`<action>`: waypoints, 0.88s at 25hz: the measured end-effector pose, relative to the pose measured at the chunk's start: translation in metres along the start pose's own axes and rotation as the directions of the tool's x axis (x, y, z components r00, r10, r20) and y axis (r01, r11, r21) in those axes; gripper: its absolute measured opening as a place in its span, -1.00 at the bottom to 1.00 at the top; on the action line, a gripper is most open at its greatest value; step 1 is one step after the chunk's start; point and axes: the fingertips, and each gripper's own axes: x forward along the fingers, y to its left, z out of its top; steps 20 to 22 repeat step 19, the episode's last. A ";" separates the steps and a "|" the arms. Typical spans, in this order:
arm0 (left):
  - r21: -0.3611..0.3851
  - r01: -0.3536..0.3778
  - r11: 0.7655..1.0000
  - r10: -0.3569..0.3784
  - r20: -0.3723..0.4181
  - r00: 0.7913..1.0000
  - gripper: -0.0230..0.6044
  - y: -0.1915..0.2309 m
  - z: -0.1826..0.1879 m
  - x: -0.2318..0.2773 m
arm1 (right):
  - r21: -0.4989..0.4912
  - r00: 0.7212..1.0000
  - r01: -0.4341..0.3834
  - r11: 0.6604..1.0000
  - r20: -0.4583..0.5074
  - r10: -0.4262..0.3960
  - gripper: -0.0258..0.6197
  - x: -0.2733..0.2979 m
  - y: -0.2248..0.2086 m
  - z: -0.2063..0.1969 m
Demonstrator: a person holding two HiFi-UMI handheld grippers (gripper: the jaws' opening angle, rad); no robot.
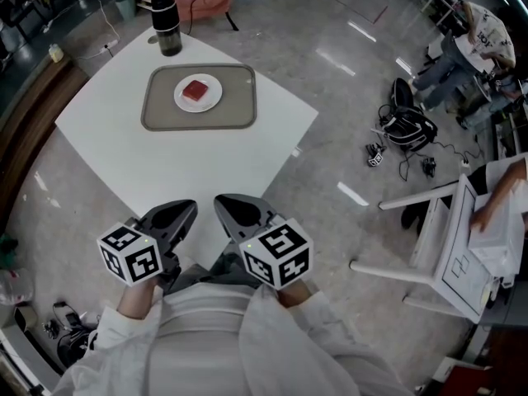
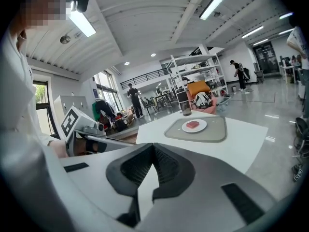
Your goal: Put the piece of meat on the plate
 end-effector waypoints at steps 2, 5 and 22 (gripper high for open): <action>-0.006 -0.002 1.000 0.002 0.004 1.000 -0.90 0.000 0.000 0.001 | -0.001 1.000 0.009 1.000 0.000 -0.009 -0.87 -0.003 -0.003 -0.001; -0.006 0.000 1.000 0.000 0.006 1.000 -0.90 -0.003 -0.001 0.002 | -0.003 1.000 0.018 1.000 0.000 -0.018 -0.87 -0.006 -0.007 -0.002; -0.008 -0.025 1.000 0.025 0.018 1.000 -0.90 -0.005 0.001 0.002 | -0.025 1.000 -0.009 1.000 -0.017 0.009 -0.87 -0.004 -0.005 -0.003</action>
